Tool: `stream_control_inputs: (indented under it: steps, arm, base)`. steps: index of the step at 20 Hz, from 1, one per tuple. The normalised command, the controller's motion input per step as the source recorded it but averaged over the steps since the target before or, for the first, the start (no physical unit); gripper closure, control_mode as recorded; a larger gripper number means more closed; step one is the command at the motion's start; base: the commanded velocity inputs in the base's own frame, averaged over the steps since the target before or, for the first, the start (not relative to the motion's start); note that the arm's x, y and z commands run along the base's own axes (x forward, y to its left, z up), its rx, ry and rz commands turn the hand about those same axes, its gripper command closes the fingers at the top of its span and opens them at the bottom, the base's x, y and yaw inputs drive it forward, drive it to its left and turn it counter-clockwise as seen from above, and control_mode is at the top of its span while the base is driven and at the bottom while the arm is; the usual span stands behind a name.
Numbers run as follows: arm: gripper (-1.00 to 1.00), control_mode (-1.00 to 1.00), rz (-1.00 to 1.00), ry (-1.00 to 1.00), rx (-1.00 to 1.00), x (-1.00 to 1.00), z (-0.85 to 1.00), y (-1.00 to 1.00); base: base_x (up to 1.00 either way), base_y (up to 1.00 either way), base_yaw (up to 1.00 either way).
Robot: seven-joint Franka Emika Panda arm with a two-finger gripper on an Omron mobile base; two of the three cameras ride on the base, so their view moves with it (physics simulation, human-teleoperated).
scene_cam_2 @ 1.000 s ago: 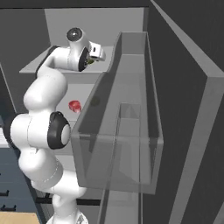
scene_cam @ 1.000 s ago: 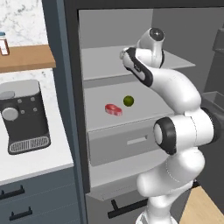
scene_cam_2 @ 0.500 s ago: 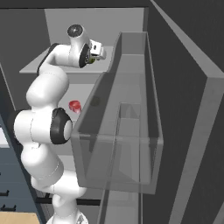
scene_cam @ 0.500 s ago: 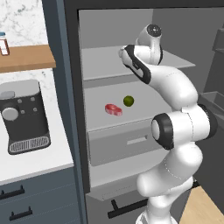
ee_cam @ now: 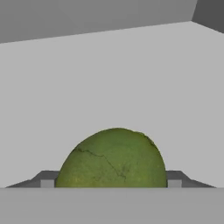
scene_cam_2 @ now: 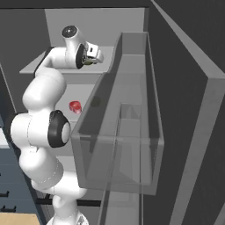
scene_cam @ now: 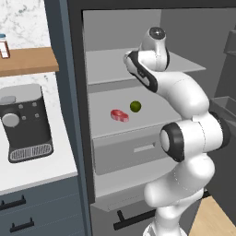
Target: Place one lime and one steak in each tupperware on the nearby counter, to pack two identical lunches.
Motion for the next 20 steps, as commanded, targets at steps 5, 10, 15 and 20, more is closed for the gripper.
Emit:
stream_control_inputs:
  steps: [5,10,15,20]
  arm:
    - [1.0,-1.0,-0.01,0.0,0.0,-0.06,-0.33,0.0]
    - [1.0,-1.0,0.01,-0.1,0.0,-0.96,-0.01,0.0]
    - [1.0,-1.0,0.03,-0.07,0.0,-1.0,0.06,0.0]
    - [1.0,-1.0,0.07,-0.04,0.0,-1.0,0.11,0.0]
  base:
    - [0.0,0.0,0.0]
    - [0.0,0.0,0.0]
    - [0.0,0.0,0.0]
    - [0.0,0.0,0.0]
